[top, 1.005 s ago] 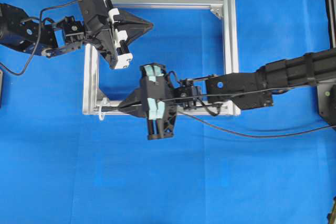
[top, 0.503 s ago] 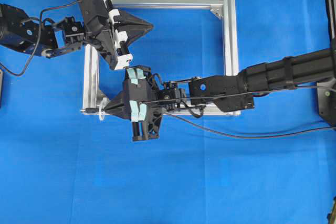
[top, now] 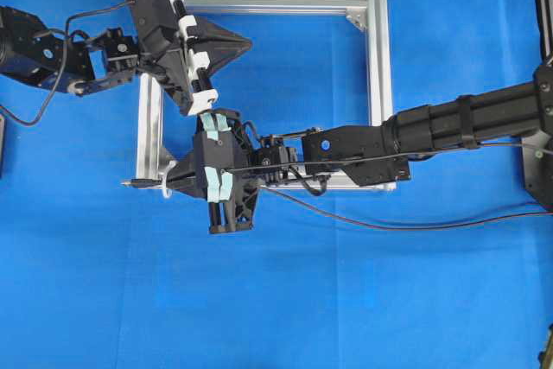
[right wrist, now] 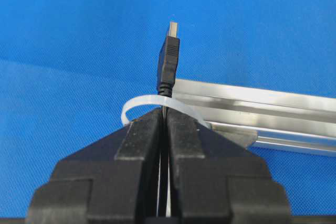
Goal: Insert the wire through the string loop located on the left side.
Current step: 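Swing the left gripper around to the left side of the loop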
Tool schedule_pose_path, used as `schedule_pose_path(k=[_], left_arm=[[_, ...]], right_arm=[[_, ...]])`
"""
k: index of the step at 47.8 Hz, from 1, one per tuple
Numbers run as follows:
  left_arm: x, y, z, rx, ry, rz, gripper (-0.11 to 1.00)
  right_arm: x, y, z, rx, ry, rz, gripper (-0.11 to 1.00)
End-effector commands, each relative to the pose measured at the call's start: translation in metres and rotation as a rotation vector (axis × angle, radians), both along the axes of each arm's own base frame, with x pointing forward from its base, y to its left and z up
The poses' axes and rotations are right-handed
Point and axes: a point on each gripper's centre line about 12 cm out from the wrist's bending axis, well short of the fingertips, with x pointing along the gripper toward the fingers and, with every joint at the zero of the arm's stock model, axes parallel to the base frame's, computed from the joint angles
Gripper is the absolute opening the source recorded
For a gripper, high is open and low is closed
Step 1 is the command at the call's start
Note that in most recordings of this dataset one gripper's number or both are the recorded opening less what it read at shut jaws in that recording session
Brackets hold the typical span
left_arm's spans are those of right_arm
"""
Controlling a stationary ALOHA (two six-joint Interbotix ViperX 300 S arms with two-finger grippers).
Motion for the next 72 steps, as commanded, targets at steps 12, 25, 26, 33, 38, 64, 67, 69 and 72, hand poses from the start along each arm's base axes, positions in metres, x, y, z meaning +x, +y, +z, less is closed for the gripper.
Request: schedule_pose_path(k=[12, 25, 26, 33, 38, 64, 67, 69, 72], left_arm=[[-0.055, -0.021, 0.007, -0.004, 0.013, -0.021, 0.0], [-0.109, -0.036, 0.004, -0.031, 0.05, -0.026, 0.0], [-0.112, -0.037, 0.004, -0.033, 0.054, -0.025, 0.0], [-0.122, -0.04, 0.007, -0.044, 0.073, -0.029, 0.0], [-0.126, -0.041, 0.008, -0.051, 0.088, -0.03, 0.0], [-0.133, -0.121, 0.012, -0.027, 0.08, -0.378, 0.0], [-0.134, -0.129, 0.015, -0.025, 0.067, -0.417, 0.0], [-0.135, -0.133, 0.016, -0.024, 0.061, -0.434, 0.0], [-0.135, -0.137, 0.017, -0.023, 0.06, -0.451, 0.0]], right_arm=[[0.005, 0.0, 0.018, 0.0, -0.045, 0.002, 0.0], [0.005, -0.001, 0.018, -0.001, -0.043, 0.0, 0.0], [0.005, -0.001, 0.018, -0.001, -0.043, 0.0, 0.0], [0.004, -0.001, 0.018, -0.002, -0.039, -0.001, 0.0], [0.004, -0.001, 0.016, -0.003, -0.031, -0.001, 0.0], [0.005, -0.001, 0.018, -0.001, -0.039, -0.002, 0.0], [0.005, -0.002, 0.018, -0.002, -0.039, -0.002, 0.0], [0.005, -0.002, 0.018, -0.002, -0.04, -0.002, 0.0], [0.005, -0.002, 0.019, -0.001, -0.043, -0.002, 0.0]])
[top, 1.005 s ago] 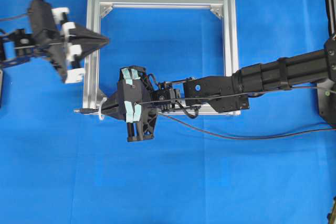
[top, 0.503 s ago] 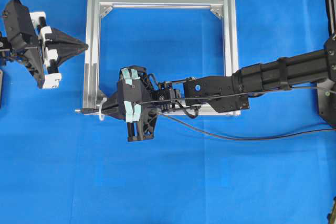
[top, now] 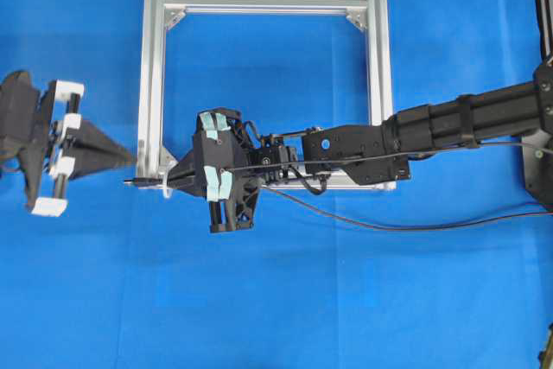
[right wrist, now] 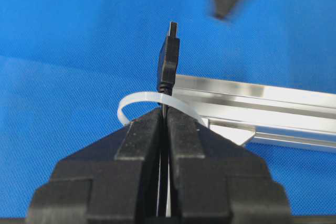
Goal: Insert the wire through the string loop located on the left side.
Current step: 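Swing the left gripper around to the left side of the loop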
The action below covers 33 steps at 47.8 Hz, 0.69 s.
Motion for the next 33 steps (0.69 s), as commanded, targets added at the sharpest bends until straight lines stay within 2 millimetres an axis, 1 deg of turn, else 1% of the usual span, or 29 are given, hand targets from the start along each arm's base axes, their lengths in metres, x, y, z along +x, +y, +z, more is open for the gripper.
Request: schedule_pose_path(k=[1, 26, 28, 30, 33], left_arm=[[0.002, -0.0056, 0.0047, -0.001, -0.023, -0.024, 0.0], [0.0014, -0.0053, 0.0005, 0.001, 0.012, -0.023, 0.01], [0.0018, -0.0053, 0.0009, -0.001, 0.011, -0.022, 0.05], [0.0017, -0.0053, 0.0013, -0.001, 0.009, -0.022, 0.13], [0.0018, -0.0053, 0.0009, -0.001, 0.011, -0.022, 0.31]], right_arm=[[0.0054, -0.0003, 0.0197, 0.001, -0.054, 0.001, 0.0], [0.005, -0.0012, 0.0182, 0.001, -0.049, -0.001, 0.0], [0.005, -0.0012, 0.0182, 0.001, -0.049, -0.001, 0.0], [0.005, -0.0012, 0.0182, 0.001, -0.049, -0.001, 0.0], [0.005, -0.0012, 0.0189, 0.001, -0.049, -0.001, 0.0]])
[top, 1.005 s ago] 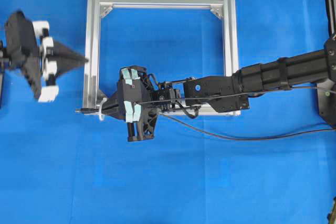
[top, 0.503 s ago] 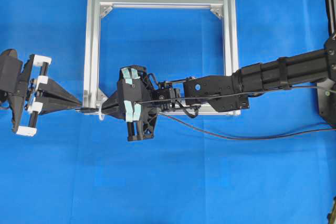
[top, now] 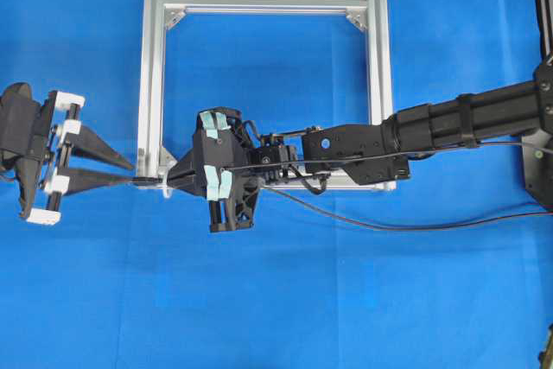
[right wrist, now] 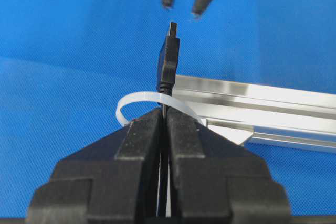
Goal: Insert the wire through the string loop located on the left side.
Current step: 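Swing the left gripper around to the left side of the loop, then open the left gripper and close it on the protruding USB plug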
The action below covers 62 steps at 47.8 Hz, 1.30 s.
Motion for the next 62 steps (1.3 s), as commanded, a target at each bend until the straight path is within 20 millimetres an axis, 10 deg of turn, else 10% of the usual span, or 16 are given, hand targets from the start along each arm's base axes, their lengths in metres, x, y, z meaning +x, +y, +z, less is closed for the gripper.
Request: schedule_pose_path(k=[1, 12, 62], left_arm=[[0.004, -0.002, 0.005, -0.003, -0.018, -0.005, 0.37], [0.004, -0.001, 0.006, -0.006, -0.024, -0.003, 0.91], [0.024, -0.007, -0.027, 0.018, 0.1, -0.009, 0.88]], right_arm=[[0.005, 0.0, 0.018, 0.0, -0.046, 0.0, 0.0], [0.005, 0.0, 0.019, 0.0, -0.046, 0.0, 0.0], [0.005, -0.001, 0.018, 0.0, -0.045, -0.001, 0.0]])
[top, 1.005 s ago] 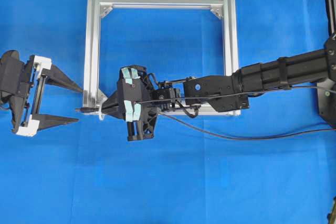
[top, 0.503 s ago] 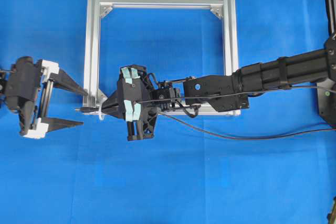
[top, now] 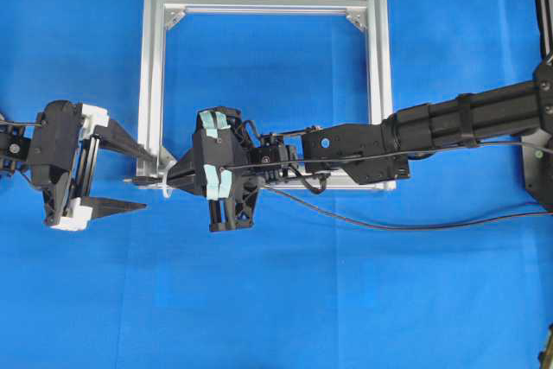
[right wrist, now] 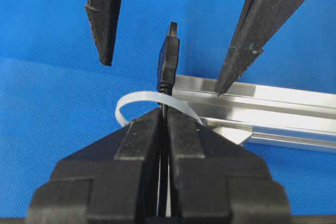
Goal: Insert the wire through the string loop located on the left side.
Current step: 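Open the left gripper and close it on the protruding USB plug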
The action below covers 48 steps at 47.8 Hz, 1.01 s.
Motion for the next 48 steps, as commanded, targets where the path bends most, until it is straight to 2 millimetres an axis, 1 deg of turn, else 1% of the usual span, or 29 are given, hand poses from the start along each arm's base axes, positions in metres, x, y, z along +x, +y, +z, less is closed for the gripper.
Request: schedule_pose_path(k=[1, 27, 32, 35, 37, 39, 45, 48], left_arm=[[0.0032, -0.0018, 0.0044, -0.004, -0.023, -0.005, 0.88], [0.0037, -0.0015, 0.0044, -0.004, -0.023, -0.003, 0.88], [0.004, -0.0016, 0.0045, -0.003, -0.021, -0.004, 0.86], [0.0046, -0.0017, 0.0046, -0.003, -0.018, -0.004, 0.83], [0.0044, -0.0017, 0.0042, -0.002, -0.014, -0.005, 0.77], [0.0034, -0.0016, 0.0024, 0.0, -0.002, -0.005, 0.67], [0.001, -0.0019, -0.0019, 0.006, 0.039, -0.009, 0.28], [0.001, -0.0019, -0.0025, 0.007, 0.047, -0.009, 0.12]], right_arm=[[0.0048, -0.0004, 0.0177, 0.0, -0.045, 0.0, 0.0], [0.0045, -0.0005, 0.0174, 0.001, -0.044, 0.0, 0.0], [0.0045, -0.0004, 0.0174, 0.0, -0.045, 0.0, 0.0], [0.0049, -0.0012, 0.0179, 0.0, -0.046, -0.001, 0.0], [0.0049, -0.0004, 0.0171, 0.0, -0.045, 0.0, 0.0], [0.0049, -0.0004, 0.0181, 0.0, -0.048, 0.001, 0.0], [0.005, -0.0004, 0.0174, 0.0, -0.048, 0.001, 0.0], [0.005, -0.0004, 0.0182, 0.001, -0.049, 0.001, 0.0]])
